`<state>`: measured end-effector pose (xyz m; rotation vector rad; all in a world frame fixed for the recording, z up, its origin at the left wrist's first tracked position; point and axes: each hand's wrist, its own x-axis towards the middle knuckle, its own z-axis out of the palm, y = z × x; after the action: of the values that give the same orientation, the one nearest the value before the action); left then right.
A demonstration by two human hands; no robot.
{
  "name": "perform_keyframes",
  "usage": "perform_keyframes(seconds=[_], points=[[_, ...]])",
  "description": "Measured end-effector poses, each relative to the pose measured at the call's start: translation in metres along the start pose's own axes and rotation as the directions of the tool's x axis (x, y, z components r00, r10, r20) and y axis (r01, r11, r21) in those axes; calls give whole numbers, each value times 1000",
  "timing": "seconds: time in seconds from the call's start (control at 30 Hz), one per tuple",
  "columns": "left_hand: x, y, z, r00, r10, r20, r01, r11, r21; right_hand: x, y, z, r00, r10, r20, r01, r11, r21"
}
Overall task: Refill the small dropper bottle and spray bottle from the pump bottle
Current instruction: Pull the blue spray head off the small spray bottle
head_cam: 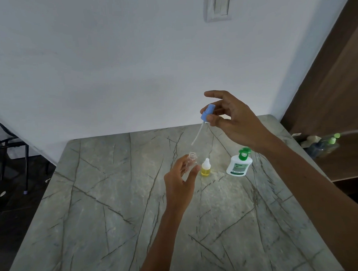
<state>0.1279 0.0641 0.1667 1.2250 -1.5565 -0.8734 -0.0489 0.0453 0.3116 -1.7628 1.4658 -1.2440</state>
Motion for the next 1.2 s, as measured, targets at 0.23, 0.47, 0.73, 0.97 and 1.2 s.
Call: perform_keyframes(seconds=[0.23,0.47,0.73,0.97,1.2], points=[[-4,-8,-6,999,-19,-39,20,999,31,-4,41,14,949,238,-206,-143,909,391],[-5,-10,-13,996,-69,-55,69,998,3,-17,114,57,770,611,-186,-379,672,637],[-5,-15,-20,992,-120,-27,120,992,23,-25,164,91,692,656,-302,-533,746,398],[-4,-22,-29,991,-135,-23,135,991,13,21,209,69,821,532,-205,-547,837,-15],[-1,-30,-23,982,-189,4,189,982,9,46,273,79,796,599,80,-526,752,-397]])
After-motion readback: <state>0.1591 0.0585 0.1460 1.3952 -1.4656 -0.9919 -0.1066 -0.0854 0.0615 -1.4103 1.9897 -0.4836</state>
